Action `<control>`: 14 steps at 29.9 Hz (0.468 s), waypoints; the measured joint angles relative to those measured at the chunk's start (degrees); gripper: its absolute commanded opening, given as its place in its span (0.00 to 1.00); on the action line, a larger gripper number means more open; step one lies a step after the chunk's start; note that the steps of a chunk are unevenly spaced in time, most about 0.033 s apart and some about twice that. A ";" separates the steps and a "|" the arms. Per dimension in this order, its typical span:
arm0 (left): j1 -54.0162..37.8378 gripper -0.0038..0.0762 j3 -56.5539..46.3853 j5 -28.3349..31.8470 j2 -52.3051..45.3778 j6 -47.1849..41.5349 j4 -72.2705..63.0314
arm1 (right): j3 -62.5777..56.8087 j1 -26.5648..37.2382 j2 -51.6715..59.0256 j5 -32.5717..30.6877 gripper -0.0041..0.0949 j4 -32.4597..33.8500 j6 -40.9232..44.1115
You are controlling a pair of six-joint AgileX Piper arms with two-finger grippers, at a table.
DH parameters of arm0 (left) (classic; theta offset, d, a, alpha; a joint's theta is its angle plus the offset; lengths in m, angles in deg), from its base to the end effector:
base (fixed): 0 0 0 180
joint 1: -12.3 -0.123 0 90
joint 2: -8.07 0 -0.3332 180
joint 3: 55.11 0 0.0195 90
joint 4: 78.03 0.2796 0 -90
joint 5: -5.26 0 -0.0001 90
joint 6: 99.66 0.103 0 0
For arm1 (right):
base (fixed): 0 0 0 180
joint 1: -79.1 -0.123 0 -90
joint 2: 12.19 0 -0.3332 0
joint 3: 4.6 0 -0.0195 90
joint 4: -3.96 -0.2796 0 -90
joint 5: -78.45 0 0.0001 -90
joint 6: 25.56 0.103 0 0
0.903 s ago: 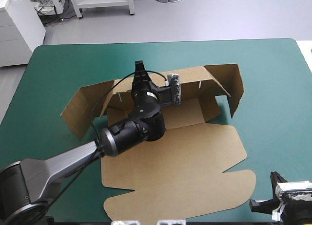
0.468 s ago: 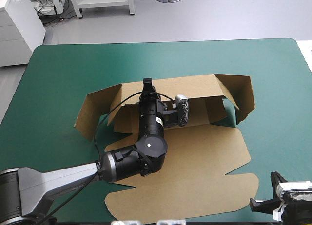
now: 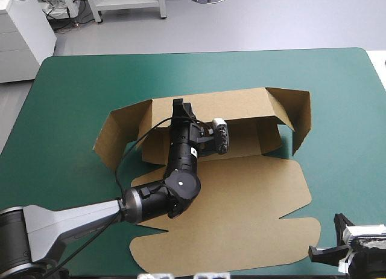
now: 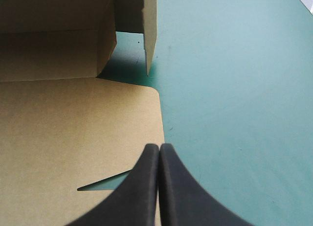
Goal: Fold the box
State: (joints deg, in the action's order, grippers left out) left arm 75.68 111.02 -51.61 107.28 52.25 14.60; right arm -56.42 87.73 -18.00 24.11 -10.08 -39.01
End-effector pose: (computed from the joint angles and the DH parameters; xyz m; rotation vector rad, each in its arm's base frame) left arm 0.2435 -0.2935 0.3418 1.2900 1.3365 0.9724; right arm -0.0085 0.0218 0.2864 -0.0730 1.9310 0.0319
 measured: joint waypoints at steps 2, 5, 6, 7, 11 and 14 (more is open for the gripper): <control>-1.16 0.04 0.00 0.86 0.00 -1.16 1.28 | 0.00 0.00 -0.11 0.00 0.03 -0.14 0.43; -2.61 0.04 0.00 2.19 0.00 -1.68 1.78 | 0.00 0.00 -0.93 0.00 0.03 -0.34 1.17; -3.17 0.04 0.00 2.53 0.00 -1.82 1.92 | 0.00 0.00 -1.24 0.00 0.03 -0.46 1.39; -3.39 0.04 0.00 2.75 0.00 -1.89 1.97 | 0.00 0.00 -1.66 0.00 0.03 -0.76 1.56; -4.38 0.04 -0.04 3.50 0.00 -1.89 2.03 | 0.00 0.00 -3.93 0.00 0.03 -1.99 1.67; -4.40 0.04 -0.04 4.03 0.00 -1.89 2.14 | 0.00 0.00 -5.75 0.06 0.03 -2.70 1.79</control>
State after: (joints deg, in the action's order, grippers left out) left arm 71.28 110.97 -47.58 107.28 50.37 16.74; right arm -56.42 87.73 -23.75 24.17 -12.77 -37.22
